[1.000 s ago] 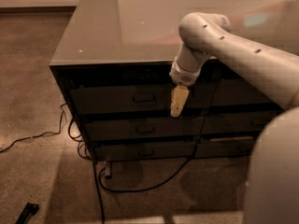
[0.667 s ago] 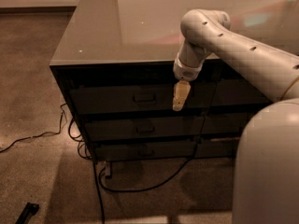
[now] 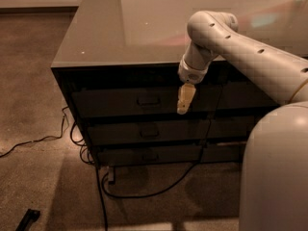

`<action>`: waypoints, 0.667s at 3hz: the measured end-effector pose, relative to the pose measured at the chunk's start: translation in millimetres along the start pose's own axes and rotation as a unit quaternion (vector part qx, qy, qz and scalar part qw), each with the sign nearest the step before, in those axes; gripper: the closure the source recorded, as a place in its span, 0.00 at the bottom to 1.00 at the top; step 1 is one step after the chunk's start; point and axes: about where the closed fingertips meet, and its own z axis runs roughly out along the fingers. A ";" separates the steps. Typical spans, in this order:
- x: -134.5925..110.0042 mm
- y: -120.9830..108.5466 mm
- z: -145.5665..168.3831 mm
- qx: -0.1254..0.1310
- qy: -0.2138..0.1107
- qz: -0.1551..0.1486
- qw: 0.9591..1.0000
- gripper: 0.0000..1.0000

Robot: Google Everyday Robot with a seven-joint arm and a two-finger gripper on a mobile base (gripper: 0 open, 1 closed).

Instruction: Open top drawer

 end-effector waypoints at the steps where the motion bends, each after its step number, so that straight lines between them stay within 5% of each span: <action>1: -16.0 0.0 22.1 -0.009 -0.019 -0.011 1.000 0.00; 2: -43.5 4.2 62.2 -0.027 -0.038 -0.025 0.999 0.00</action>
Offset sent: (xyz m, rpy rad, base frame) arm 0.0119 0.0708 -0.0458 0.1057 0.0087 0.0883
